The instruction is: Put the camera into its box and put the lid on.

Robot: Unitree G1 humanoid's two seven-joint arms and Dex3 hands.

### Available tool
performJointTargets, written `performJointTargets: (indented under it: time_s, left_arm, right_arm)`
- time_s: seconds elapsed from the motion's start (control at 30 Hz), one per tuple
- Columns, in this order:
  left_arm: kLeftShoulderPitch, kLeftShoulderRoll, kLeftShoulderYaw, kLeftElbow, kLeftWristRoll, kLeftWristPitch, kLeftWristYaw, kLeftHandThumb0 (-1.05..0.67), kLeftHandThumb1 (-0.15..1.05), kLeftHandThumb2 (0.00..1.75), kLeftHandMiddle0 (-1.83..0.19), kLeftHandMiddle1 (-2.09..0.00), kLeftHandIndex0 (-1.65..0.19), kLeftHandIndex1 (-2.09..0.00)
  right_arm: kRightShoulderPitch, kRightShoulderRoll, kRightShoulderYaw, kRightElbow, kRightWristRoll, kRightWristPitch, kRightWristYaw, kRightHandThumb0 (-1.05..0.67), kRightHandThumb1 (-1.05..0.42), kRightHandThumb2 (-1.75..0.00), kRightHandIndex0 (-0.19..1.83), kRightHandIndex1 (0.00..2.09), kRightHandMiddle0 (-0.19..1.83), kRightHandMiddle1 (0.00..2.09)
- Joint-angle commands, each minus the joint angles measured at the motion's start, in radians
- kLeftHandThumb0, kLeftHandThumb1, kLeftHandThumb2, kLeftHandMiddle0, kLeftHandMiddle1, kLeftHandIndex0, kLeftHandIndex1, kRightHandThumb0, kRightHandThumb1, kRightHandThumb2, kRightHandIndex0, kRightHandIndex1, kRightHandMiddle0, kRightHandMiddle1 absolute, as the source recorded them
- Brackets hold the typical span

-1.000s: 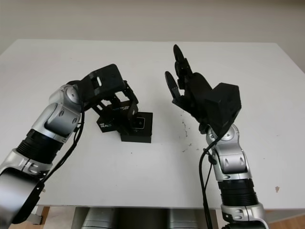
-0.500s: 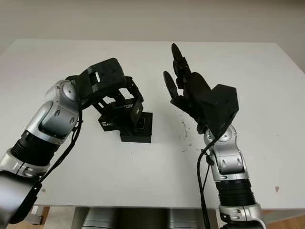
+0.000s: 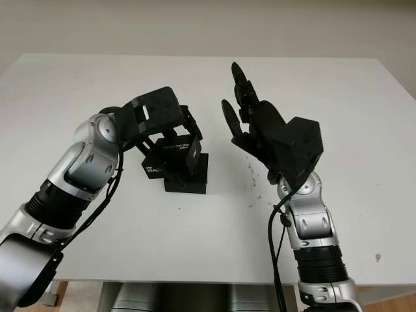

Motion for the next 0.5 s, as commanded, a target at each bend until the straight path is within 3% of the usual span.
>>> performJointTargets:
  time_s: [0.0, 0.47]
  left_arm:
    - [0.006, -0.011, -0.007, 0.02, 0.007, -0.008, 0.016, -0.12, 0.91, 0.05, -0.47, -1.46, -0.38, -1.47]
    - [-0.001, -0.032, 0.005, 0.068, -0.003, -0.012, 0.039, -0.11, 0.91, 0.05, -0.44, -1.51, -0.39, -1.5]
  right_arm:
    - [-0.003, -0.001, -0.004, -0.001, 0.005, 0.001, 0.004, -0.83, -1.05, -0.63, -0.15, 0.05, -0.1, 0.06]
    - [-0.002, -0.005, -0.006, 0.01, 0.015, -0.008, 0.014, -0.82, -1.05, -0.64, -0.15, 0.05, -0.1, 0.06]
